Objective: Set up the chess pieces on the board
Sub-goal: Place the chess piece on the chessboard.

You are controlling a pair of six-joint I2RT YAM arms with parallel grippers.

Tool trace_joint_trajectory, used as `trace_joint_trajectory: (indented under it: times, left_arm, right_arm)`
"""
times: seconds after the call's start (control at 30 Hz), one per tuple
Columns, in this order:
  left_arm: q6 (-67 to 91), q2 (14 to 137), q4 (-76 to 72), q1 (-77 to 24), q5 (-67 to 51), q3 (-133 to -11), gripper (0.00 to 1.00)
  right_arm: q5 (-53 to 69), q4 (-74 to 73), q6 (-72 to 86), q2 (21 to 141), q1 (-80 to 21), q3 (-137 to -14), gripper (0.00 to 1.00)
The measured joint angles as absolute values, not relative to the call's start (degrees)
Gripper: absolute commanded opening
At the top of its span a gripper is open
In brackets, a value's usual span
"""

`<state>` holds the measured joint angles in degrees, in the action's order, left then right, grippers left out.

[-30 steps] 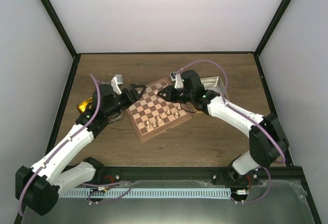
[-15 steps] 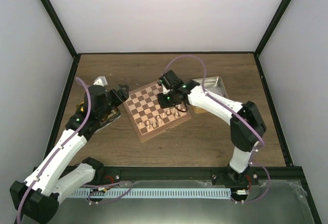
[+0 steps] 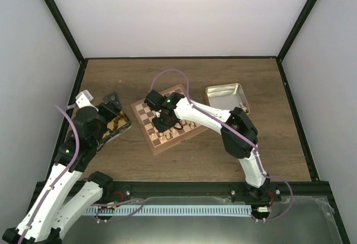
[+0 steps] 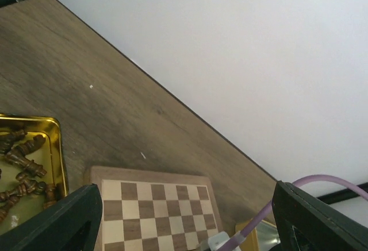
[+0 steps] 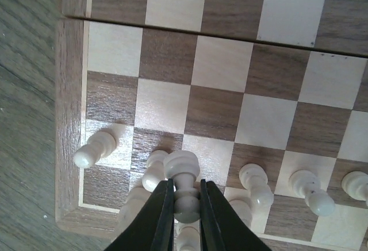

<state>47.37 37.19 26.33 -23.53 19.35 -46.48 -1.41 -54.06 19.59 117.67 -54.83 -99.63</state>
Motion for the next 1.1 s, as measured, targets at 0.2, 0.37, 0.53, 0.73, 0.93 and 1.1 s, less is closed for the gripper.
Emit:
trace_joint_trajectory:
  times: [0.2,0.37,0.53,0.73,0.93,1.1]
  left_arm:
    - [48.64,35.64,26.39,-23.51,21.87,-45.19,0.83]
    - [49.08,35.55,26.52,-23.51,22.46,-44.95,0.83]
    - [49.23,35.9,26.57,-23.51,22.39,-44.86,0.83]
    - [49.25,36.64,26.55,-23.51,22.2,-44.86,0.83]
    - [49.28,36.86,26.55,-23.51,21.82,-44.84,0.83]
    - [49.28,37.01,26.52,-23.49,21.74,-44.45,0.83]
  right_arm:
    - [-2.26,-57.34,18.63,120.16,-55.35,-102.5,0.01]
    - [-3.25,-59.0,18.39,122.04,-55.51,-102.72,0.02]
    - [-3.75,-60.03,17.67,123.17,-55.66,-102.74,0.04]
    - [-3.84,-60.38,17.1,123.48,-55.7,-103.63,0.1]
    - [-3.9,-60.4,16.25,123.66,-55.7,-103.96,0.19]
    - [-3.88,-60.45,15.88,123.94,-55.7,-104.62,0.21]
